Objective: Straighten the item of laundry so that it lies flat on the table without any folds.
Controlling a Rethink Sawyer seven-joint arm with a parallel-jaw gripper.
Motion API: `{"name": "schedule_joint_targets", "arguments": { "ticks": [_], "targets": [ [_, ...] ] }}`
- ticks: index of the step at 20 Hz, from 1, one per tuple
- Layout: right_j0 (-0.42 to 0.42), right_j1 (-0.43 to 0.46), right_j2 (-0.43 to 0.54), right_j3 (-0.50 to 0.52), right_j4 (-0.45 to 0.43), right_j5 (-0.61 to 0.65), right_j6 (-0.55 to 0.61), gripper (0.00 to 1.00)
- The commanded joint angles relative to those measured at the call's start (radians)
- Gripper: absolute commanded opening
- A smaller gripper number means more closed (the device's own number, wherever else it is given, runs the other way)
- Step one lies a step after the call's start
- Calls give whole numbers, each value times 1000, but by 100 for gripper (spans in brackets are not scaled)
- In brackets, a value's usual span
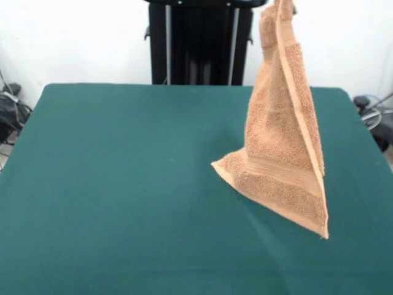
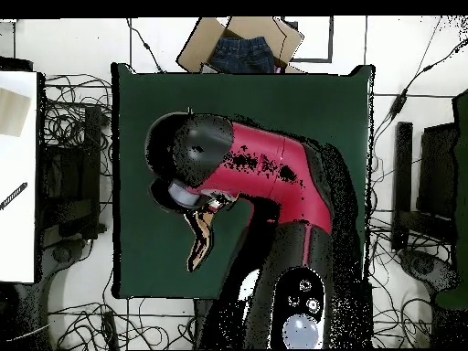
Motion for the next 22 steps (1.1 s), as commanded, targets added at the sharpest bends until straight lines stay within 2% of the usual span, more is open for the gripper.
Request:
{"name": "schedule_joint_targets", "arguments": {
  "ticks": [1,22],
  "targets": [
    [-9,-122,57,116,-102,-318,-123,0],
    [-13,-126,83,97,-125,-295,-50,0]
  ]
}}
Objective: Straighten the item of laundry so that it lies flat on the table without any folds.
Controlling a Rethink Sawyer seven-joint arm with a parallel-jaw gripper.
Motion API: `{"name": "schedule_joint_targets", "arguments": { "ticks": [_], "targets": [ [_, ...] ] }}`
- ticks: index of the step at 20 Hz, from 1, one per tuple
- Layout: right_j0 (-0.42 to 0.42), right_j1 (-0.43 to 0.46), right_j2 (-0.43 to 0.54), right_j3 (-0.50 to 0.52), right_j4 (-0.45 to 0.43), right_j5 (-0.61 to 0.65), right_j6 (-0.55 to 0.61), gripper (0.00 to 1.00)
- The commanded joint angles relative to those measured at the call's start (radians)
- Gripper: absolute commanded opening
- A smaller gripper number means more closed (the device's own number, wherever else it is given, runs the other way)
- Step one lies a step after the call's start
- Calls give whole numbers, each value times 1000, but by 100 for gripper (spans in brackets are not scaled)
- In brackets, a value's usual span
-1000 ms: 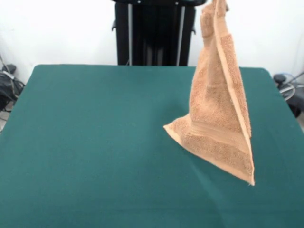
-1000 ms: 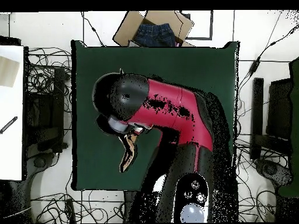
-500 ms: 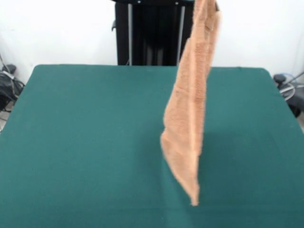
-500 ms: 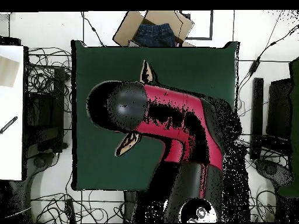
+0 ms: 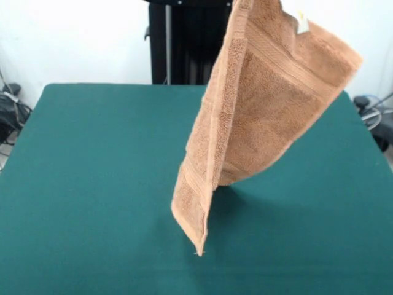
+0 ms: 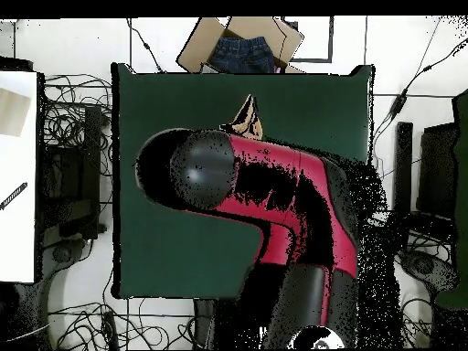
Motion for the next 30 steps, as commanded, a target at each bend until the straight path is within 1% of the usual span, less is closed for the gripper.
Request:
{"name": "schedule_joint_targets", "arguments": {
  "ticks": [1,11,15,30],
  "targets": [
    [5,-3,82,80,-45,-4,-47,0],
    [10,-12,78,61,-47,13,-34,0],
    [7,-14,80,40,-47,40,-36,0],
    [8,-17,76,46,-54,22,-31,0]
  ]
}}
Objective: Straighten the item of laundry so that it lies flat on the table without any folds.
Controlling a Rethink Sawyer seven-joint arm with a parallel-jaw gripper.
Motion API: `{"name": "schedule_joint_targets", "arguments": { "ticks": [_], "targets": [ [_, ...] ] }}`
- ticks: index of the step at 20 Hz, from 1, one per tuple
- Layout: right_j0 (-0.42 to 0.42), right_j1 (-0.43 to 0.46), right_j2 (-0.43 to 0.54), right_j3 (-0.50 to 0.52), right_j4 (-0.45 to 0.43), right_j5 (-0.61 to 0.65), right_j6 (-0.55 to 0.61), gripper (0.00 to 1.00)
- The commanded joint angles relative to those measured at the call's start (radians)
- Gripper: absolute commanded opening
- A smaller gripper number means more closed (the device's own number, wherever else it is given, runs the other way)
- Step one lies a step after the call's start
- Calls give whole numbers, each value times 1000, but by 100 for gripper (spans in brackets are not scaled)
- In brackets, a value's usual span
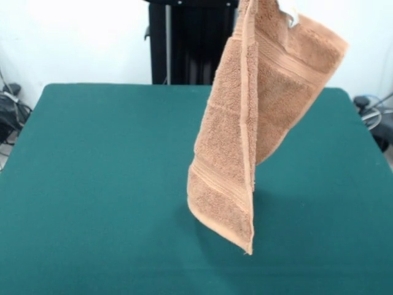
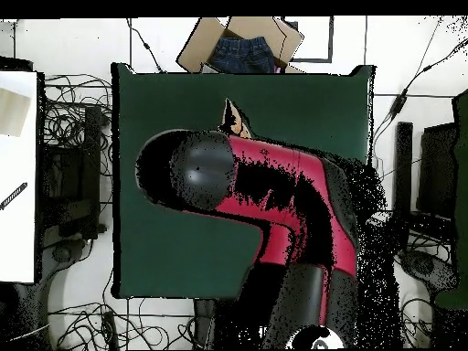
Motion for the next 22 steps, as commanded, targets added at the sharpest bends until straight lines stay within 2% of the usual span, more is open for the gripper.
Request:
{"name": "schedule_joint_targets", "arguments": {
  "ticks": [1,7,17,18,22],
  "targets": [
    [8,-17,76,48,-38,18,-28,0],
    [11,-18,75,72,-32,-18,-13,0],
    [10,-18,81,71,-32,-4,-21,0],
    [8,-17,83,69,-31,0,-22,100],
    [7,-15,84,65,-31,4,-23,100]
  ]
}}
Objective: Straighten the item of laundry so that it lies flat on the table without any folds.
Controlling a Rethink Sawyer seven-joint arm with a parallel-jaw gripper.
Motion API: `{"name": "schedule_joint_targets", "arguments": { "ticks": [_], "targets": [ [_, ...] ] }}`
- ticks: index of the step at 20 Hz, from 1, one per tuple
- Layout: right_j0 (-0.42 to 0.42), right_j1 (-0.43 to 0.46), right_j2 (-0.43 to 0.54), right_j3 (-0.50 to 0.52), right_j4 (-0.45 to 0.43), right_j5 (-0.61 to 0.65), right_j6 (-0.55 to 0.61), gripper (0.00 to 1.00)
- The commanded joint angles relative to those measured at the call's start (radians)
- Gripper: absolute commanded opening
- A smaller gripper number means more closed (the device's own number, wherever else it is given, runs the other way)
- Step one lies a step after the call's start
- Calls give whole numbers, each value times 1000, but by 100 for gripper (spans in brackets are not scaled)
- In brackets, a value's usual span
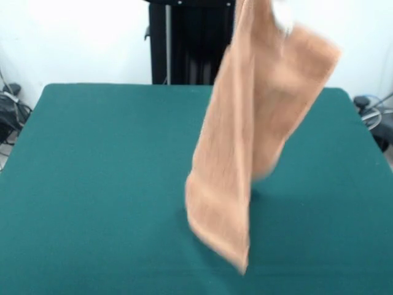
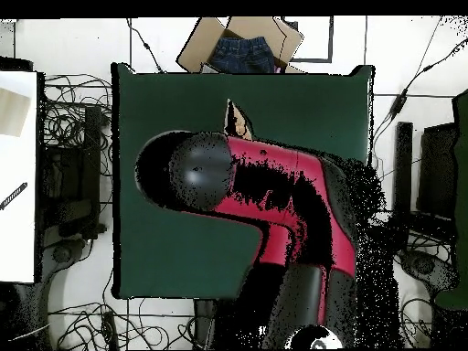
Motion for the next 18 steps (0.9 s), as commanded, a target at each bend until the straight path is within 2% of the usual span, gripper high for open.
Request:
{"name": "schedule_joint_targets", "arguments": {
  "ticks": [1,18],
  "targets": [
    [5,-14,85,65,-16,5,-24,100],
    [-3,-8,97,61,1,-2,-11,100]
  ]
}}
